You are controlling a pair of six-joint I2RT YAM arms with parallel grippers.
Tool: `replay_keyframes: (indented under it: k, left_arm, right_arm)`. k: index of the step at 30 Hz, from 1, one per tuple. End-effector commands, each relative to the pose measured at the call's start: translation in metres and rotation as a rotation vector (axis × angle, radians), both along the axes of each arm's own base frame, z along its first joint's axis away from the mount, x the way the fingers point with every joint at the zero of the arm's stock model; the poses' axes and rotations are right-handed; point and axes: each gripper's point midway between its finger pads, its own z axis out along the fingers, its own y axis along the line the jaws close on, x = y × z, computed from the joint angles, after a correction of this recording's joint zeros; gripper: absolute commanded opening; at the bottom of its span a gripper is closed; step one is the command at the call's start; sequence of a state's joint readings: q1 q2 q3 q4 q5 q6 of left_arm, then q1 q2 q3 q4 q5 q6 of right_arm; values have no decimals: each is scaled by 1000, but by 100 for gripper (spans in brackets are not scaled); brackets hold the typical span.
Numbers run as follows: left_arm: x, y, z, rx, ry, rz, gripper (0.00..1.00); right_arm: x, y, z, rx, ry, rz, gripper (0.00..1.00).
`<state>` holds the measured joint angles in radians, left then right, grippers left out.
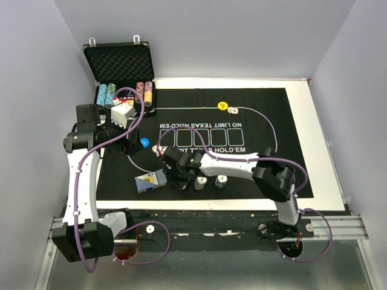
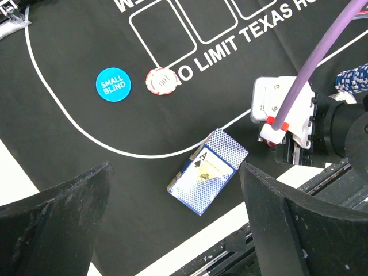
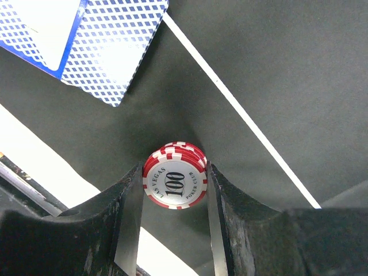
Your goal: Distribute texas hold em gaming equipment
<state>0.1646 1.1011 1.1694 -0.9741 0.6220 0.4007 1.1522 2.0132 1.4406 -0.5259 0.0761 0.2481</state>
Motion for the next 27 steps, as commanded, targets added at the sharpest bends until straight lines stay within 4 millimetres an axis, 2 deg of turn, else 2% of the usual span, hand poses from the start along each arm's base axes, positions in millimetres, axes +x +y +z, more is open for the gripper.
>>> replay_keyframes:
  k: [1,8,11,13,17,18,20,24,27]
  left_arm:
    - [-2,-1,4,-3,-25,-12,99]
    - [-2,-1,4,-3,-26,-12,99]
    - [-3,-1,5,-3,-27,-13,99]
    - [-2,0,6,-1,-32,-12,99]
    - [-2,-1,8,-1,-34,-14,99]
    - [-2,0,7,0,-32,-13,99]
    - [-2,0,8,1,-35,-12,99]
    - [-2,0,8,4,-35,-13,99]
    - [-2,0,9,1,-34,-16,99]
  right_arm:
    - [-1,11,32,68,-13,-6,40]
    - [6,11,49,83,-52,-22,39]
    - [20,2,64,83,-95,-56,39]
    - [35,-10,73,94,-104,-104,39]
    - [78,-57,91,110,-135,-256,39]
    - [92,-74,95,111,-147,-309,39]
    - [109,-104,101,109,-158,-393,39]
    - [124,-158,93,66,-155,-532,39]
    - [127,-202,74,4,-130,-647,39]
